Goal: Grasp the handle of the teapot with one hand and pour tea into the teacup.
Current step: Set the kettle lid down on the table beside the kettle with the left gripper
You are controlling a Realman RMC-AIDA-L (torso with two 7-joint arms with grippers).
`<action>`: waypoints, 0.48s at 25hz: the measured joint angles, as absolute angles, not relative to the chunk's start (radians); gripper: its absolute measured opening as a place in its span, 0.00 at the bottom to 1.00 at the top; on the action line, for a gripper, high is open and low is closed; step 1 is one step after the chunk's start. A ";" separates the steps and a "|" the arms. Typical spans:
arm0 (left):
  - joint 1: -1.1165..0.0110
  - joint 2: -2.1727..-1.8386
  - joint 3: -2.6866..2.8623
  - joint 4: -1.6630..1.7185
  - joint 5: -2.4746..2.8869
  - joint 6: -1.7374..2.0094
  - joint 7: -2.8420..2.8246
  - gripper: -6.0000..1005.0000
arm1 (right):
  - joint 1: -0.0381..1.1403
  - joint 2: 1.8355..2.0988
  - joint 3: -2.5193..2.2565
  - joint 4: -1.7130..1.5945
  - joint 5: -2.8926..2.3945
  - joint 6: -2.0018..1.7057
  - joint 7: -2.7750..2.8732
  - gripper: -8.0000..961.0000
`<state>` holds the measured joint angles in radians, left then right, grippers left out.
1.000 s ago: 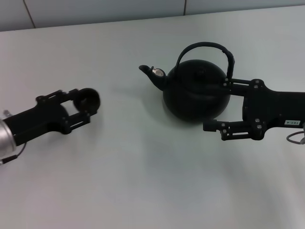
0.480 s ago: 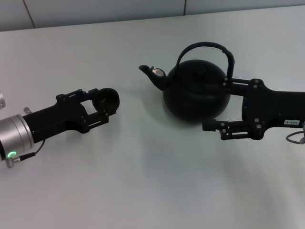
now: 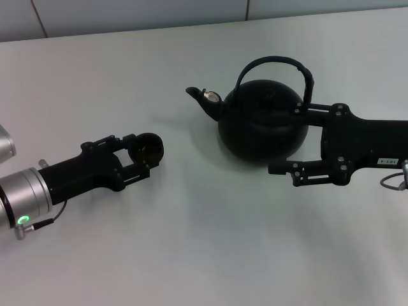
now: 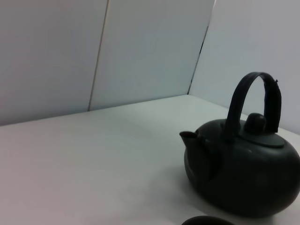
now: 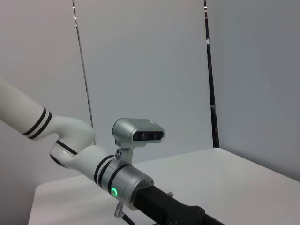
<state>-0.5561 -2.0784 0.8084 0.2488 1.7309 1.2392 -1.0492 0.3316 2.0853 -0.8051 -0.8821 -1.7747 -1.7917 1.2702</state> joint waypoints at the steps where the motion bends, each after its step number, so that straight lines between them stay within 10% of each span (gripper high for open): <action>1: -0.556 -2.078 0.808 0.245 1.731 1.238 -1.049 0.76 | 0.332 2.085 -0.806 -0.882 -1.775 -1.792 1.270 0.85; 12: -0.552 -2.078 0.808 0.219 1.730 1.231 -1.025 0.78 | 0.339 2.085 -0.807 -0.882 -1.775 -1.792 1.270 0.85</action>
<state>-0.5521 -2.0785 0.8084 0.2193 1.7296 1.2306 -1.0250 0.3386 2.0847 -0.8069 -0.8820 -1.7747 -1.7917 1.2701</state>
